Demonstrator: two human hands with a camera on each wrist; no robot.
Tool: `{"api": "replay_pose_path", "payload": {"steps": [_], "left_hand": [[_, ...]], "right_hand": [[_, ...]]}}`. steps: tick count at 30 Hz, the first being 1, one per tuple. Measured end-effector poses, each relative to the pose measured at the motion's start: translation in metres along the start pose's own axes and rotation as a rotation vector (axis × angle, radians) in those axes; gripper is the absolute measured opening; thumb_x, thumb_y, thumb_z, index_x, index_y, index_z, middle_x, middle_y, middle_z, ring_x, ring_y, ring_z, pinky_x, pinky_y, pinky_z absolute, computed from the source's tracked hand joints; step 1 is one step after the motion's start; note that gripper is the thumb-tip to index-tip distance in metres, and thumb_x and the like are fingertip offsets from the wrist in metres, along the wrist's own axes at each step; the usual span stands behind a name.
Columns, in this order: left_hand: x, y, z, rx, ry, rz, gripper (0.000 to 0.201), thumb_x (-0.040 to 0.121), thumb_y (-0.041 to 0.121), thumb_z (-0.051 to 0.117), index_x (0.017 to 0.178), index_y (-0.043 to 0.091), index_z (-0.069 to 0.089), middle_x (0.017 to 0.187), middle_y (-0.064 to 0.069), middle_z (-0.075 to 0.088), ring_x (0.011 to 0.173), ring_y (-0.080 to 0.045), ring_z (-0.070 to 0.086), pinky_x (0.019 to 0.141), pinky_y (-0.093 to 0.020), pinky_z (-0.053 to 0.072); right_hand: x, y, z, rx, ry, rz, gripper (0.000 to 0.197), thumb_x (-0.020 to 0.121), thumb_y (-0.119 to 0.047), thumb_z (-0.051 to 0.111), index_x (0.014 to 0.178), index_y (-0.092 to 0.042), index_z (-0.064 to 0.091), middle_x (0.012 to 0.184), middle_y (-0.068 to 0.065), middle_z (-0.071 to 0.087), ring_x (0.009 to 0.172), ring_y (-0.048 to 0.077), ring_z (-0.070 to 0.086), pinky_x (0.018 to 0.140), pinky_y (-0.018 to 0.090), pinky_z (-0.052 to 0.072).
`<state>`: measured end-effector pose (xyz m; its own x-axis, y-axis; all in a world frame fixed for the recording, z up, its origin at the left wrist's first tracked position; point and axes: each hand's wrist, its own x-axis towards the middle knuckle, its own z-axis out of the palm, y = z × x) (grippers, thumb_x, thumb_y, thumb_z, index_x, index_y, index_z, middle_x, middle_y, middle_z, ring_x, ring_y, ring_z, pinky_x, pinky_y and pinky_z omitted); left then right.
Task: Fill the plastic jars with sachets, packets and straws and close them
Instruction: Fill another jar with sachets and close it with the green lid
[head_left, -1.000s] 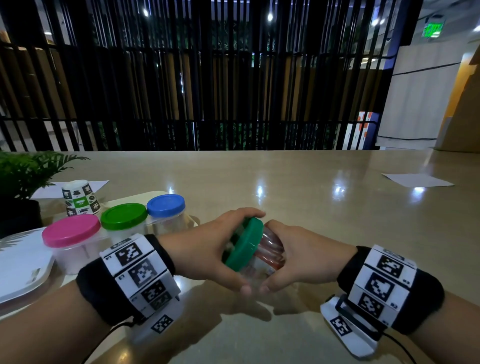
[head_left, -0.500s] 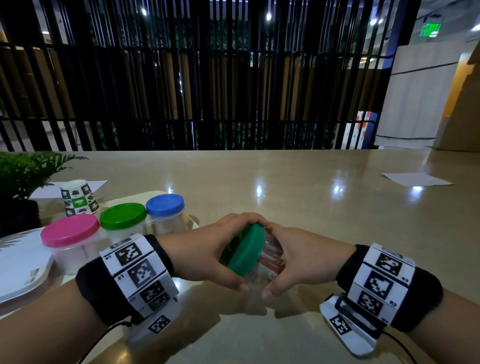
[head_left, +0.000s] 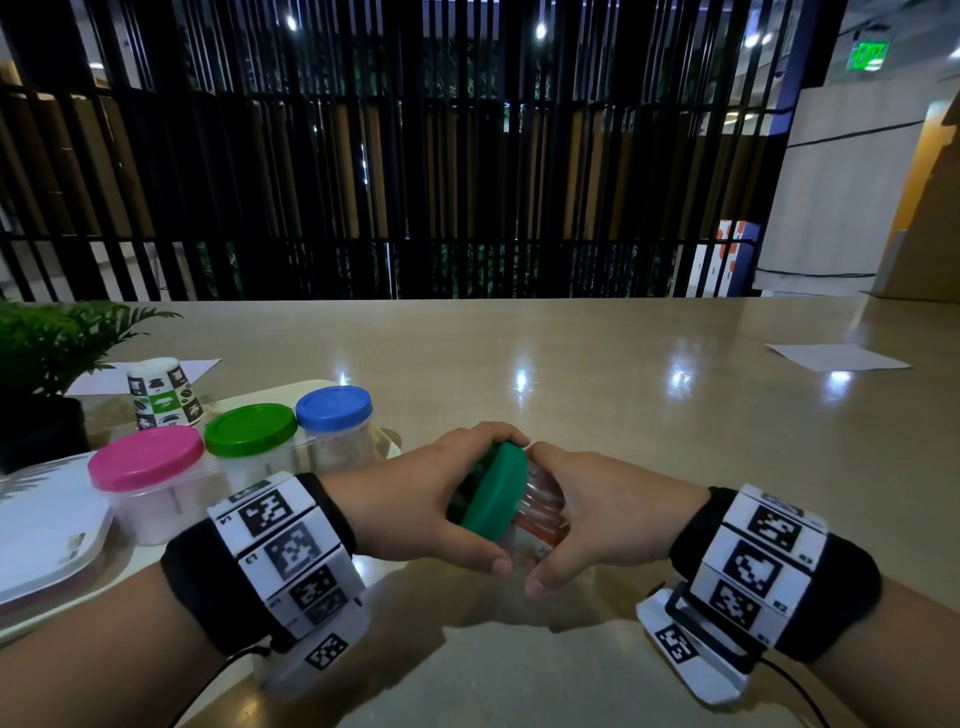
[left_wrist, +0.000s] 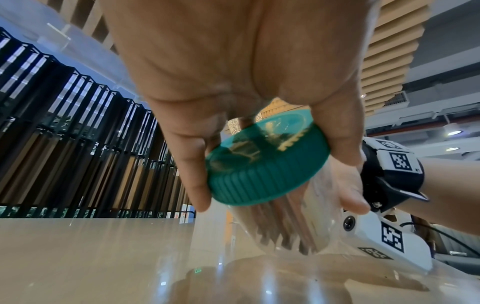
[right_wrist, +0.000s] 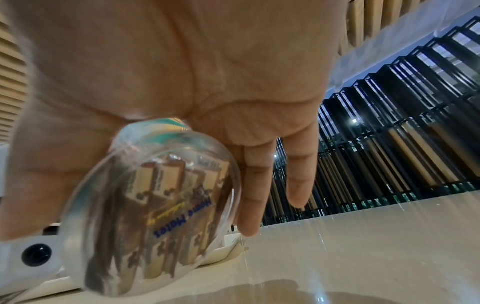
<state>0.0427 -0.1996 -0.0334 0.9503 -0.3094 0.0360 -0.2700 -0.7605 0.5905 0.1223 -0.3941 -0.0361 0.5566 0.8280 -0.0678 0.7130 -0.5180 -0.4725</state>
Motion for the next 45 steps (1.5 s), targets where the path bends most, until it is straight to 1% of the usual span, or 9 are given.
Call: {"api": "replay_pose_path", "payload": {"steps": [4,10,15,20,26,33,38,42,45], "left_hand": [[0.001,0.001,0.000,0.011,0.003,0.037,0.085,0.073,0.033,0.084,0.122,0.062,0.020,0.131,0.016,0.037,0.122,-0.002,0.044,0.101,-0.026,0.048],[0.003,-0.006,0.004,0.098,0.103,0.006,0.108,0.070,0.047,0.082,0.147,0.049,0.005,0.140,0.017,0.022,0.125,-0.001,0.033,0.097,-0.005,0.035],[0.005,-0.005,0.008,0.048,0.217,-0.032,0.111,0.066,0.053,0.083,0.146,0.049,0.006,0.134,0.011,0.032,0.123,-0.005,0.040,0.103,-0.023,0.040],[0.005,-0.001,0.011,0.053,0.365,-0.072,0.105,0.065,0.060,0.077,0.146,0.049,0.011,0.128,0.007,0.038,0.116,-0.008,0.046,0.100,-0.025,0.041],[0.004,0.000,0.004,0.099,0.349,-0.114,0.090,0.073,0.056,0.073,0.144,0.046,0.019,0.124,0.007,0.039,0.107,-0.009,0.049,0.091,-0.021,0.042],[0.003,-0.008,-0.027,0.115,0.372,-0.170,0.088,0.073,0.051,0.075,0.144,0.046,0.023,0.123,0.005,0.039,0.111,-0.013,0.048,0.093,-0.022,0.038],[0.003,-0.010,-0.062,0.180,0.387,-0.196,0.086,0.076,0.050,0.073,0.146,0.042,0.023,0.119,0.003,0.036,0.107,-0.015,0.045,0.089,-0.024,0.039],[0.002,-0.023,-0.096,0.227,0.443,-0.262,0.085,0.076,0.053,0.072,0.146,0.041,0.025,0.120,0.001,0.038,0.108,-0.018,0.048,0.094,-0.030,0.042],[0.004,-0.040,-0.131,0.270,0.501,-0.346,0.084,0.077,0.053,0.070,0.147,0.041,0.025,0.126,-0.005,0.039,0.107,-0.022,0.049,0.093,-0.031,0.044]], "right_hand": [[0.001,0.002,-0.001,0.031,-0.011,0.002,0.091,0.055,-0.049,0.086,0.129,-0.030,0.037,0.116,-0.012,0.058,0.103,0.006,0.059,0.091,0.030,0.052],[0.002,0.006,0.000,0.111,0.024,0.006,0.079,0.055,-0.045,0.088,0.117,-0.030,0.042,0.109,-0.010,0.061,0.097,0.007,0.062,0.087,0.034,0.054],[0.006,0.003,-0.002,0.142,0.091,-0.001,0.077,0.055,-0.043,0.088,0.115,-0.030,0.042,0.106,-0.010,0.062,0.095,0.007,0.062,0.085,0.035,0.055],[0.010,0.003,0.005,0.197,0.178,0.001,0.084,0.050,-0.048,0.088,0.118,-0.032,0.041,0.109,-0.012,0.063,0.098,0.004,0.062,0.086,0.036,0.054],[0.018,0.000,0.009,0.255,0.166,-0.018,0.086,0.051,-0.047,0.088,0.120,-0.031,0.039,0.116,-0.015,0.061,0.107,0.001,0.059,0.091,0.033,0.052],[0.031,-0.022,0.001,0.241,0.201,-0.063,0.080,0.066,-0.037,0.084,0.129,-0.032,0.034,0.111,-0.017,0.058,0.096,-0.002,0.059,0.075,0.015,0.046],[0.049,-0.036,-0.004,0.181,0.275,-0.088,0.069,0.076,-0.041,0.075,0.132,-0.032,0.036,0.115,-0.017,0.056,0.092,0.003,0.062,0.083,0.029,0.053],[0.062,-0.039,-0.005,0.097,0.265,-0.044,0.068,0.091,-0.038,0.060,0.146,-0.030,0.021,0.132,-0.013,0.045,0.098,0.007,0.061,0.077,0.023,0.051],[0.071,-0.038,-0.002,0.071,0.237,-0.018,0.063,0.096,-0.032,0.052,0.149,-0.029,0.019,0.139,-0.010,0.044,0.098,0.006,0.057,0.084,0.023,0.048]]}}
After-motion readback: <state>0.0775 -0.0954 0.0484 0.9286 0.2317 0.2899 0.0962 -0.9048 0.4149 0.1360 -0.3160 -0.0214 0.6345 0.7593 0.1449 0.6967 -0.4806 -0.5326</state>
